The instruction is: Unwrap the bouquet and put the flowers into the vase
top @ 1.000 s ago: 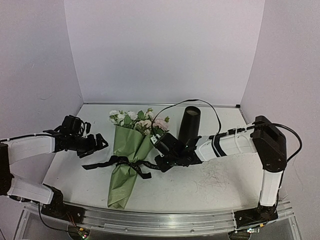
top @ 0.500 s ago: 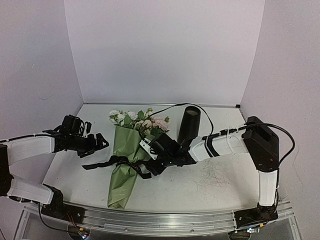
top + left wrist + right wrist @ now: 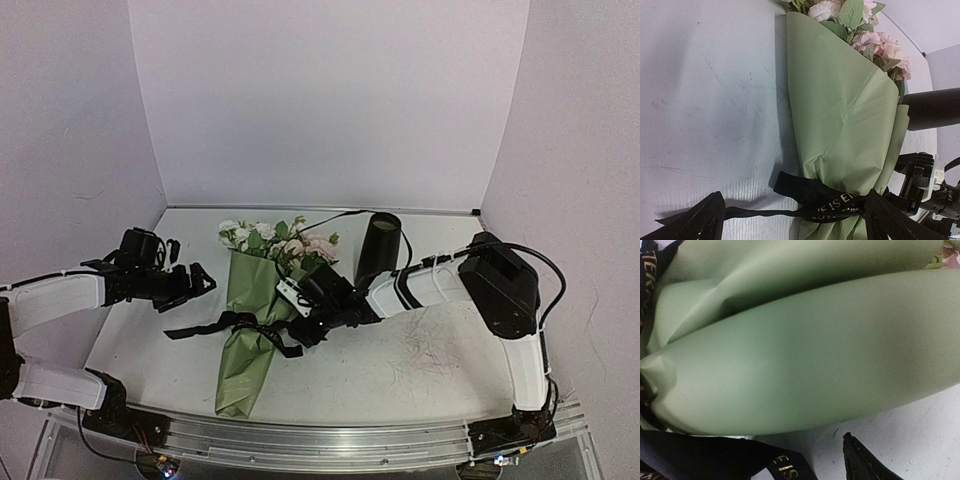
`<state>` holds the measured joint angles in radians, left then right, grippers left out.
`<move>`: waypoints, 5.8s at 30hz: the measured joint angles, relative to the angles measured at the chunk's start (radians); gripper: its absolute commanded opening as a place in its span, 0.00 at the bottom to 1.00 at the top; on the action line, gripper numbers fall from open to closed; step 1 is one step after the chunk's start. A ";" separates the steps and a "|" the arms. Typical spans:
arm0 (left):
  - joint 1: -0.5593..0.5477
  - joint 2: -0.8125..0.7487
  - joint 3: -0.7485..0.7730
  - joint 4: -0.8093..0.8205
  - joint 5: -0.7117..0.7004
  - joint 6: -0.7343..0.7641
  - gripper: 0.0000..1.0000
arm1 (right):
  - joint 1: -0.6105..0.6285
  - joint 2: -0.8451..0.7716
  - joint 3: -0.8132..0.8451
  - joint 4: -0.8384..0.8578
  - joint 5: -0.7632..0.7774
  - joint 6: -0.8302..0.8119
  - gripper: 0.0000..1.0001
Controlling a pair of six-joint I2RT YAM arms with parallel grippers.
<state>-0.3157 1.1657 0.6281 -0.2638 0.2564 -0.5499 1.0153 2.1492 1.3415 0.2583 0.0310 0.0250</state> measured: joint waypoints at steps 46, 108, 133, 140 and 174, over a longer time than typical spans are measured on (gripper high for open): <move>-0.128 0.213 0.008 0.081 0.059 0.062 0.92 | -0.168 -0.173 -0.218 0.133 -0.011 0.229 0.00; -0.460 0.412 0.126 0.052 -0.071 0.156 0.47 | -0.179 -0.172 -0.175 0.060 -0.103 0.246 0.00; -0.474 0.201 0.137 -0.006 -0.386 0.045 0.00 | -0.179 -0.275 -0.277 0.030 -0.046 0.345 0.00; -0.475 0.109 0.122 -0.015 -0.513 -0.034 0.00 | -0.170 -0.317 -0.296 -0.002 0.036 0.417 0.00; -0.109 -0.237 -0.057 -0.277 -0.804 -0.491 0.00 | -0.175 -0.566 -0.462 -0.078 0.379 0.629 0.00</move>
<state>-0.4249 0.9287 0.5713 -0.5408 -0.5472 -1.0405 0.8402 1.5829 0.8797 0.1804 0.4103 0.6542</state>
